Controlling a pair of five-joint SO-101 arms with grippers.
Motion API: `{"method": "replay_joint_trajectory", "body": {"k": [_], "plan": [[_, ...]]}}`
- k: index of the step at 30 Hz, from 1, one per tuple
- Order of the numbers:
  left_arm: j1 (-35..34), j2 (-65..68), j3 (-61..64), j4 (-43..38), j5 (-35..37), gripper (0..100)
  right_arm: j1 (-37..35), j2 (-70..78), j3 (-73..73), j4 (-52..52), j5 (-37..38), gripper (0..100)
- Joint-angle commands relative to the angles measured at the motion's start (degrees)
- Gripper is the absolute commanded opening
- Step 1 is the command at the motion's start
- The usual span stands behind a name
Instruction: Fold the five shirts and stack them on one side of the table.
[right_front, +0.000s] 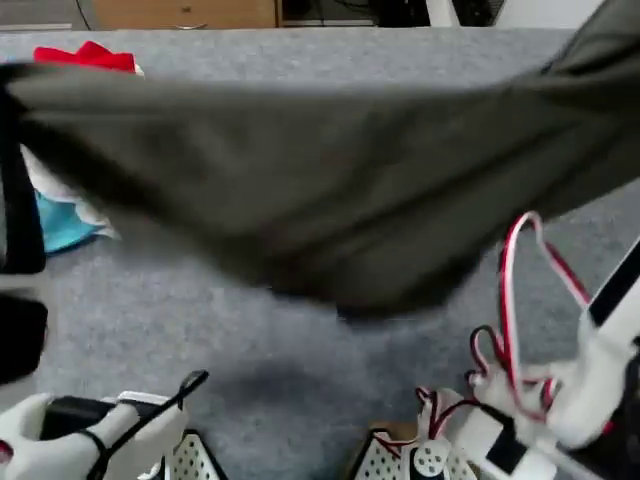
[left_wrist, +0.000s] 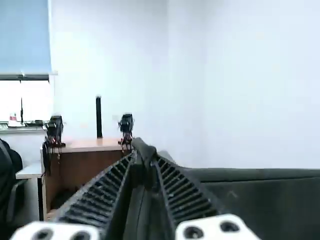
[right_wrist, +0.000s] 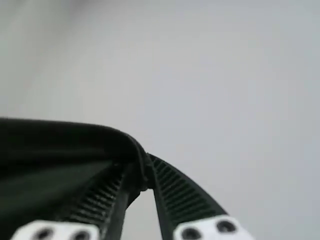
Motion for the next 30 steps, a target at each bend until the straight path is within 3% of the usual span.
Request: {"method": "replay_joint_trajectory", "body": {"k": [1, 8, 21, 27, 30], "plan": [[-0.5, -3.9, 4.0, 2.6, -0.6, 2, -0.1, -2.2, 1.5, -1.1, 1.4, 0.2], [-0.5, -13.5, 18.8, 5.6, -0.4, 2, -0.1, -6.6, 1.5, -1.0, 4.0, 0.2], [-0.6, -44.3, 52.3, 5.6, -0.3, 2, -0.7, -19.5, 4.5, -1.5, 10.2, 0.2], [-0.5, -47.8, 62.0, 5.5, -0.3, 2, -0.7, -20.4, 4.5, -1.5, 10.2, 0.2], [-0.3, -47.8, 68.7, 1.2, -0.3, 2, -0.7, -20.1, 4.9, -1.1, 9.8, 0.2]]}}
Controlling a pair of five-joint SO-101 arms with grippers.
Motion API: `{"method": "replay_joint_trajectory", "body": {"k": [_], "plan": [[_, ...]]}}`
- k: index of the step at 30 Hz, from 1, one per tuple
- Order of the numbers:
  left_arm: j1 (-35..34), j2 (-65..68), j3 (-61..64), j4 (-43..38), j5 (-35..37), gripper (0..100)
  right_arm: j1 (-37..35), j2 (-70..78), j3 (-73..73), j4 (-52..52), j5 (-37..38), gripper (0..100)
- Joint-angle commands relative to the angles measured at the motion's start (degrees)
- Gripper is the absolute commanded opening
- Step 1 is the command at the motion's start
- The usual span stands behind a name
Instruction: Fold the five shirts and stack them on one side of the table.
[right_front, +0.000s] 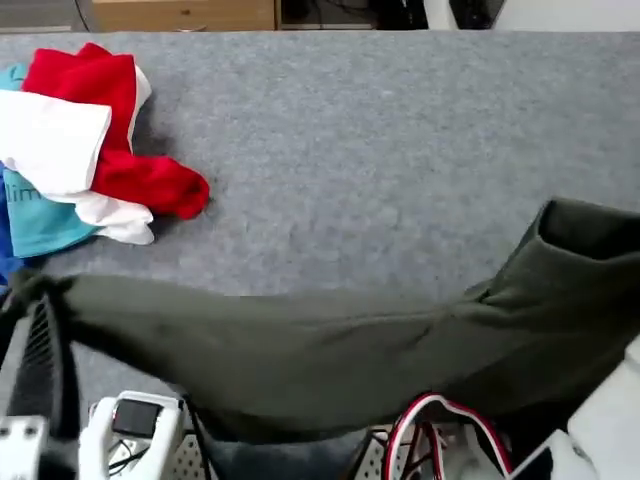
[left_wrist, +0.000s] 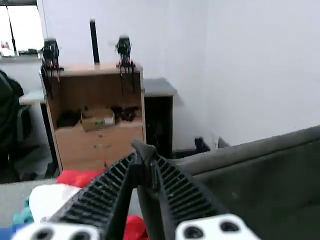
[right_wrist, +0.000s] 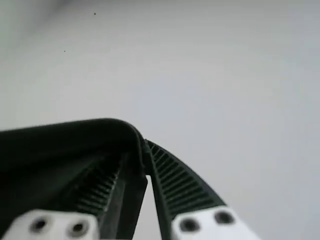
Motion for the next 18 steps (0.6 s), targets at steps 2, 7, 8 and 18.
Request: {"method": "replay_joint_trajectory", "body": {"k": [2, 7, 8, 18], "plan": [[-0.4, -0.4, 11.2, -9.3, -0.2, 2, -0.7, -1.2, 2.6, -0.8, -0.1, 0.2], [-0.1, 0.0, 23.8, -24.3, -0.2, 2, -0.7, -1.2, 11.9, -1.3, 0.2, 0.2], [0.0, 0.0, 26.9, -28.0, -0.2, 2, -0.7, -1.3, 13.8, -1.8, 0.3, 0.2], [0.1, 0.6, 69.7, -80.9, -0.2, 2, -0.6, 0.5, 55.0, -21.7, 0.4, 0.2]]}}
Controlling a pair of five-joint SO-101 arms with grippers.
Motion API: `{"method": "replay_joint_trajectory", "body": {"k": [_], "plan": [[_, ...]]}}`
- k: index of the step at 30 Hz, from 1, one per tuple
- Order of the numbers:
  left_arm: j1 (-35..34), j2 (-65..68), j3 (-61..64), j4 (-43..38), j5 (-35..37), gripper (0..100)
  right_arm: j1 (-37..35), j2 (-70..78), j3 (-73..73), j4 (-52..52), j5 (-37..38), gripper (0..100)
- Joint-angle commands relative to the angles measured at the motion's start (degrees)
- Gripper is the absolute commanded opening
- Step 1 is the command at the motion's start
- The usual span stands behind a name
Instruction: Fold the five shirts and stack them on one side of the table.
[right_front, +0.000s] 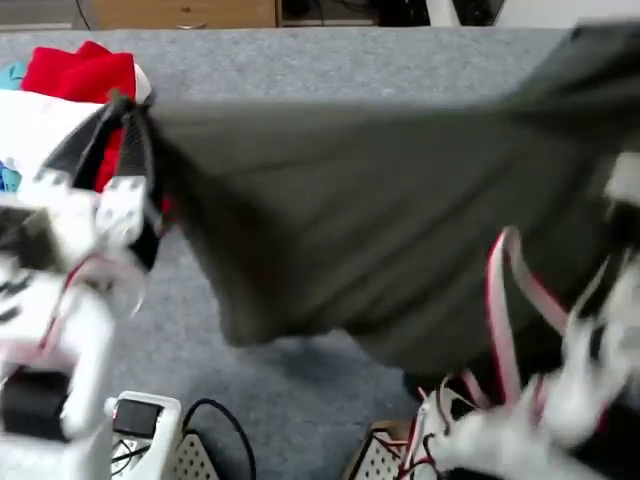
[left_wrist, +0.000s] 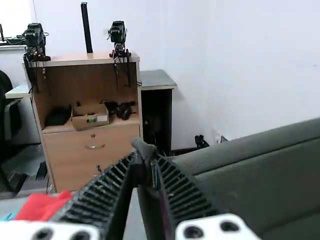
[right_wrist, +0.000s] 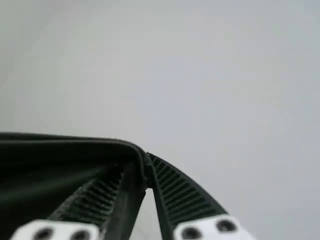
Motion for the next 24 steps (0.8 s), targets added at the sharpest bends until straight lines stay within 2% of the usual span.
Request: {"method": "replay_joint_trajectory", "body": {"k": [1, 3, 4, 8, 15, 20, 24], "plan": [[0.0, 1.8, 16.1, -26.6, -0.3, 2, -0.7, 2.6, 21.2, -15.6, 0.4, 0.2], [0.0, 5.6, 20.9, -37.0, -0.4, 2, -2.9, 5.5, 31.3, -25.8, 0.5, 0.2], [0.0, 8.2, 21.5, -39.4, -0.4, 2, -3.8, 7.3, 35.6, -30.3, 1.4, 0.2], [-0.3, 23.4, 15.0, -40.0, -0.1, 2, -6.6, 14.8, 44.3, -40.8, 2.6, 0.2], [-4.0, 45.3, -6.3, -40.0, 7.2, 2, -10.7, 27.6, 37.1, -42.5, 2.5, 0.2], [-3.5, 52.2, -18.6, -39.9, 8.3, 2, -11.8, 38.5, 23.3, -42.0, 2.5, 0.2], [-3.4, 54.5, -26.9, -37.6, 8.3, 2, -12.1, 45.1, 9.6, -33.8, -0.4, 0.2]]}}
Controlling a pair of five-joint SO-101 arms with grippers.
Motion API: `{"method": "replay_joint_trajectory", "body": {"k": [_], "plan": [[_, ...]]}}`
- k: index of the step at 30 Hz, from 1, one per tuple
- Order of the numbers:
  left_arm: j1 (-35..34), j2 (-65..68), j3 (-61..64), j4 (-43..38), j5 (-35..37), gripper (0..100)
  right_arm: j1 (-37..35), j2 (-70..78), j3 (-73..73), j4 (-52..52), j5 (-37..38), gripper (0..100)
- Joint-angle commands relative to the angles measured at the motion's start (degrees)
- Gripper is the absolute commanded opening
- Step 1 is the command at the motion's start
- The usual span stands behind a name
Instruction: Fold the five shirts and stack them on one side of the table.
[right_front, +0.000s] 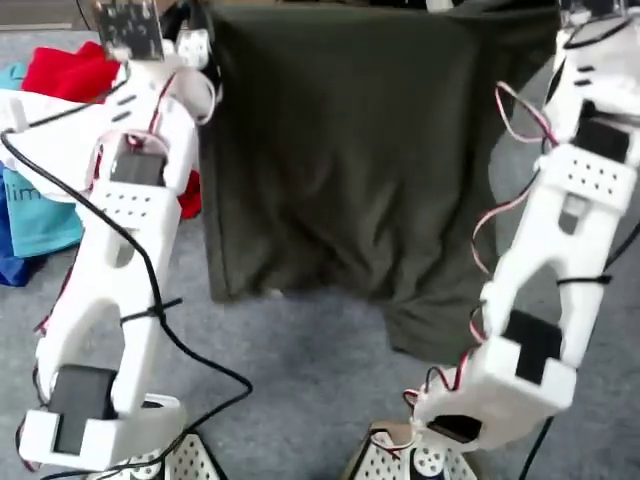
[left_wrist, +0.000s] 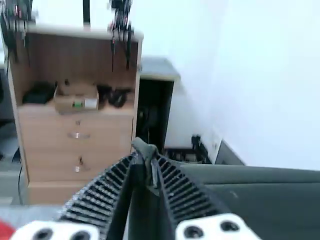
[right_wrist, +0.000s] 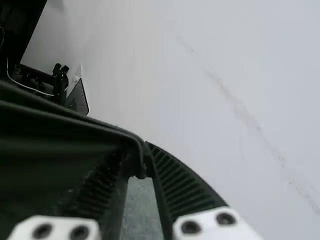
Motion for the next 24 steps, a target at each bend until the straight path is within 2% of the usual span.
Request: {"method": "replay_joint_trajectory", "body": {"k": [1, 4, 8, 11, 16, 20, 24], "plan": [[-1.6, 0.5, -11.1, 3.6, 0.8, 2, 0.0, 3.9, -16.0, 7.3, -2.8, 0.2], [-0.2, 0.7, -17.0, 13.6, 0.8, 2, 0.0, 8.3, -26.0, 14.7, -4.4, 0.2], [2.0, 0.7, -16.4, 23.9, 0.7, 2, -0.2, 13.8, -35.6, 21.7, -4.7, 0.2], [2.5, 0.7, -12.3, 23.2, 0.7, 2, -0.3, 17.7, -40.8, 24.8, -4.6, 0.2], [2.5, 0.7, -4.6, 17.5, 0.7, 2, -0.5, 22.4, -44.9, 30.9, -4.4, 0.2], [2.3, 0.7, 0.4, 16.4, 0.7, 2, -0.6, 22.8, -46.1, 42.5, -3.3, 0.2], [1.2, 1.6, 3.5, 16.7, 0.7, 2, -1.4, 23.1, -48.9, 56.4, 4.7, 0.2]]}}
